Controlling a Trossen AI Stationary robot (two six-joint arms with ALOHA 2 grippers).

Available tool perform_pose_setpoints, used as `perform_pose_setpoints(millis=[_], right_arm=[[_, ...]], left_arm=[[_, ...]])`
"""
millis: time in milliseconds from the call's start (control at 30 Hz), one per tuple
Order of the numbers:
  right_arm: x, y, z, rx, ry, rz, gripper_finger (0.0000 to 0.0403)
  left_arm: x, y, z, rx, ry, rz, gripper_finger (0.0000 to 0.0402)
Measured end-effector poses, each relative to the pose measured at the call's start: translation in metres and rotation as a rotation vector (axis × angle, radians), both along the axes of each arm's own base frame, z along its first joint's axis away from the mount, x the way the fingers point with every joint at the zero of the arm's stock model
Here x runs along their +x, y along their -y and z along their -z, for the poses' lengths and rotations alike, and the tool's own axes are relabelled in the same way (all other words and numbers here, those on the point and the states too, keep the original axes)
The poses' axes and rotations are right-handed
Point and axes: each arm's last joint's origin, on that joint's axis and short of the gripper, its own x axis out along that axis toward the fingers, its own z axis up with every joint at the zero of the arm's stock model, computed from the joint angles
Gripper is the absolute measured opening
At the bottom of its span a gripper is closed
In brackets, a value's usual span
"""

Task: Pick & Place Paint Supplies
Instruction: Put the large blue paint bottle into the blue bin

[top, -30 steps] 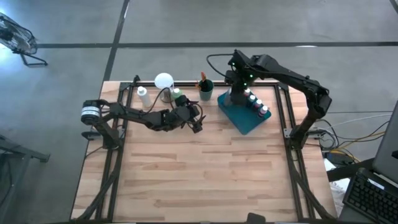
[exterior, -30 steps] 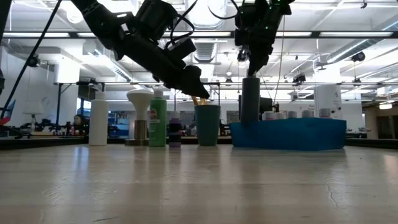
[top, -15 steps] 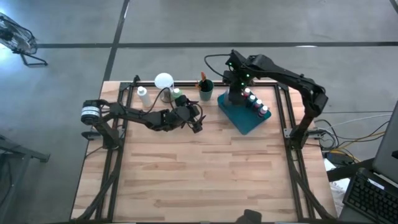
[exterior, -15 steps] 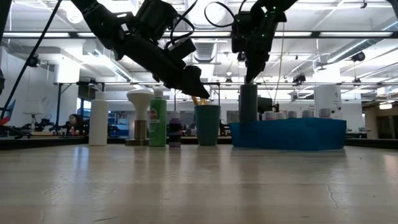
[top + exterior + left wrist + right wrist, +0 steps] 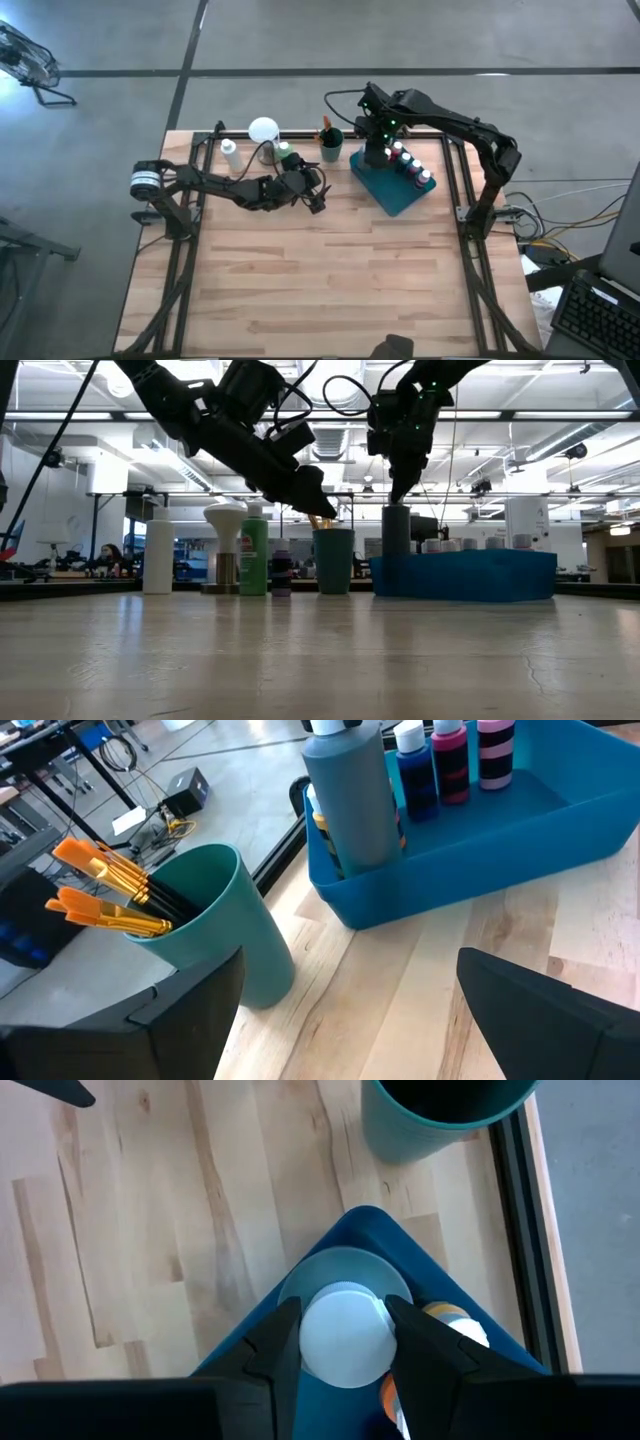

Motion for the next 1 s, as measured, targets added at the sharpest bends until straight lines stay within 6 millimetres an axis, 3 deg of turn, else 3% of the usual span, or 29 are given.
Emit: perform_pose_setpoints(millis=[1000], right_arm=[[-0.0028,0.0061,0.0075,0.035,0.031,0.010,0.0118]], left_arm=[[-0.0002,0.0002,0.0003,-0.005,0.003,-0.002,0.0369]])
